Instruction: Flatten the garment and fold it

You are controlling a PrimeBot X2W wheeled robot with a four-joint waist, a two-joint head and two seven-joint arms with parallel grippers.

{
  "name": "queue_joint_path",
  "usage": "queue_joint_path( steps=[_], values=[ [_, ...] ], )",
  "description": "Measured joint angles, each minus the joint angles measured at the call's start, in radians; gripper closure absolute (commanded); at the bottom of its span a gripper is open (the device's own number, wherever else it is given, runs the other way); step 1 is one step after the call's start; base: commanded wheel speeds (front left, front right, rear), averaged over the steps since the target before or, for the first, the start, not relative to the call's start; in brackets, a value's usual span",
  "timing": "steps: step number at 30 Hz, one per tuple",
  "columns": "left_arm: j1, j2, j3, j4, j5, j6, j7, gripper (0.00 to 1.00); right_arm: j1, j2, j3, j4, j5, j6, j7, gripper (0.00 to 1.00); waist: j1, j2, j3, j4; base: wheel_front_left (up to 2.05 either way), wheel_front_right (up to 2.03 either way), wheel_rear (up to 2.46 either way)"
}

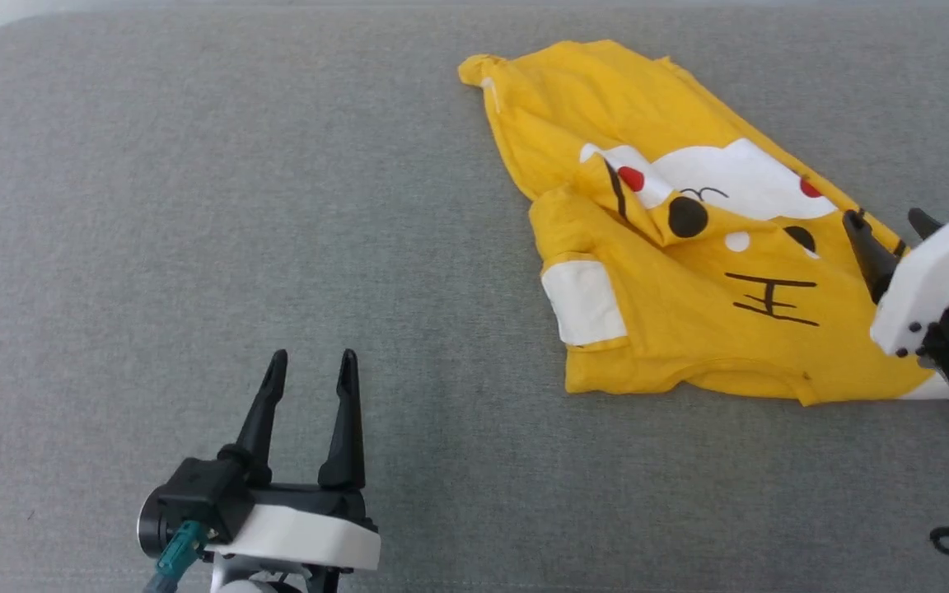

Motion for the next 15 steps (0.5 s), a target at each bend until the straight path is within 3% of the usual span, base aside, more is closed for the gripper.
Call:
queue_joint_path(
  steps=[8, 15],
  values=[
    [-0.029, -0.003, -0.024, 0.003, -0.008, -0.001, 0.0, 0.0, -0.122, -0.085, 0.012, 0.167, -0.096, 0.0, 0.032, 0.0, 0.0, 0.0, 0.035, 0.065, 0.0, 0.0, 0.0],
    [-0.048, -0.004, -0.041, -0.001, -0.009, -0.001, 0.0, 0.0, -0.15, -0.135, 0.049, 0.268, -0.122, 0.0, 0.153, 0.0, 0.0001, 0.0, 0.094, 0.116, 0.0, 0.0, 0.0]
  ],
)
